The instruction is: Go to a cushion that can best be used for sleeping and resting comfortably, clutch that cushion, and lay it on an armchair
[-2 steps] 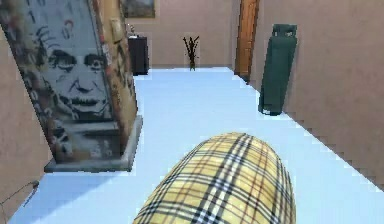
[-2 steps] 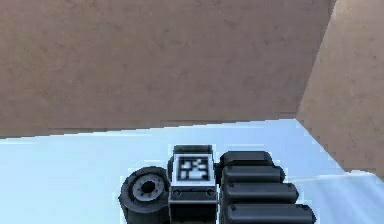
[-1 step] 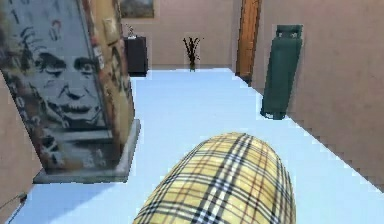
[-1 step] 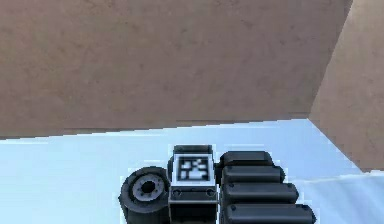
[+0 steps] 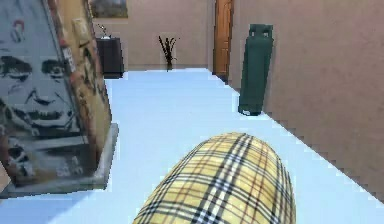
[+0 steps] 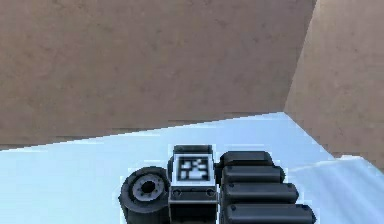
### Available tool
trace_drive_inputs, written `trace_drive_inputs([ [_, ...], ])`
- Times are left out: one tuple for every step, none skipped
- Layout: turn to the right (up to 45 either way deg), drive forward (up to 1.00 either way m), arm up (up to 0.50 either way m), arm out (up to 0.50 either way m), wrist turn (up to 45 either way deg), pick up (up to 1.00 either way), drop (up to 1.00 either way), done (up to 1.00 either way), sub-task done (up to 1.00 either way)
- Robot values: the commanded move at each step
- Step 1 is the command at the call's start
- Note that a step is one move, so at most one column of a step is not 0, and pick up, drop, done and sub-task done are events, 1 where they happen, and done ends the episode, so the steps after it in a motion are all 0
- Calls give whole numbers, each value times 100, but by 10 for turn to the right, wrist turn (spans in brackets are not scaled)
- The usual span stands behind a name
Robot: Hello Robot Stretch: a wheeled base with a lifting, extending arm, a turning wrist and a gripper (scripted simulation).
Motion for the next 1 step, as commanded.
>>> trace_drive_inputs([
  [0,100,0,0,0,0,0,0,0],
])
